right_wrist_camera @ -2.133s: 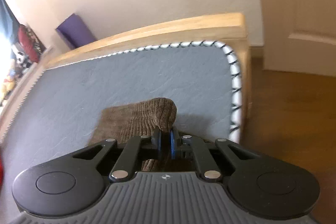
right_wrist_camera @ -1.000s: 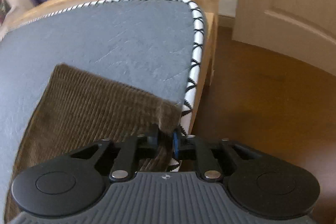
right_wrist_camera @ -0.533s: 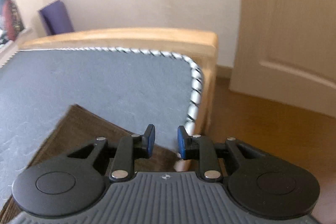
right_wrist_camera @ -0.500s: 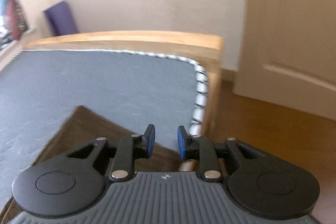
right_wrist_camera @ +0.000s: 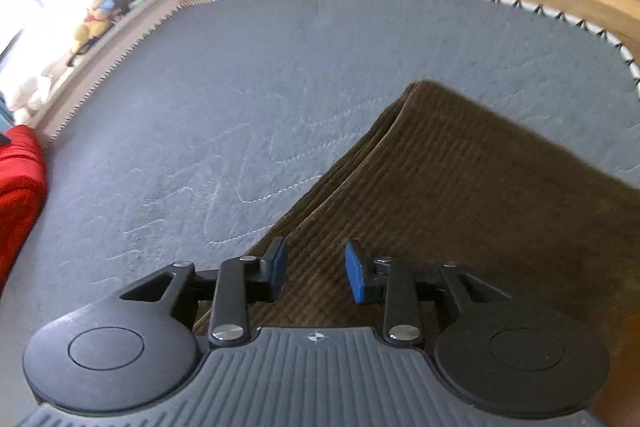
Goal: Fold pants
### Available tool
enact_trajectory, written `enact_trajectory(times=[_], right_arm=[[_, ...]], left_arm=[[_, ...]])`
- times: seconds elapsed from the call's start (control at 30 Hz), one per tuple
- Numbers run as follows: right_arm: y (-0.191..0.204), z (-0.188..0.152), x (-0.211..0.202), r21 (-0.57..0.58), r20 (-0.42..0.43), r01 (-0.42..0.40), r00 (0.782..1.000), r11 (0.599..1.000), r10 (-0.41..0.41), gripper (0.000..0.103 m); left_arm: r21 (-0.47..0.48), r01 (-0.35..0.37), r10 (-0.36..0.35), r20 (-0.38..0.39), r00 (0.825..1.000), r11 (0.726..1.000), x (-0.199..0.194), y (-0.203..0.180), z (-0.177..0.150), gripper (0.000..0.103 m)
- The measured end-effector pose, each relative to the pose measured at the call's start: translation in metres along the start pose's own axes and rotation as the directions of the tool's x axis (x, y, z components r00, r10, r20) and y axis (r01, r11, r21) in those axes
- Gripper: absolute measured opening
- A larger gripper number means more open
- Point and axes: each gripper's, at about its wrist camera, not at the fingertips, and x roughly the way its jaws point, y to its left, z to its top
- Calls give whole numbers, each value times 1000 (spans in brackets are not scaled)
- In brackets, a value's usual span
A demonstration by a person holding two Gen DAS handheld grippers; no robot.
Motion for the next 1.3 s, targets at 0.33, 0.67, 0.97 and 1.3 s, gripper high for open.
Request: enact_trajectory(times=[0.33, 0.67, 0.97, 1.3], right_arm=[[38, 5, 55, -92, 54, 230, 973, 969, -226, 21], [39, 16, 58, -88, 217, 304, 935, 948, -280, 0], [33, 11, 4, -108, 223, 117, 971, 987, -91, 26], [-21, 0, -76, -63, 198, 31, 980, 998, -18, 28]], left_arm=[[122, -26, 28, -14, 1000, 992, 76, -35, 27, 71], [100, -117, 117, 12, 993, 988, 115, -35, 45, 25], [33, 68, -69, 30, 997, 997, 79, -29, 44, 30], [29, -34, 32, 56, 998, 999, 28, -37, 32, 49]])
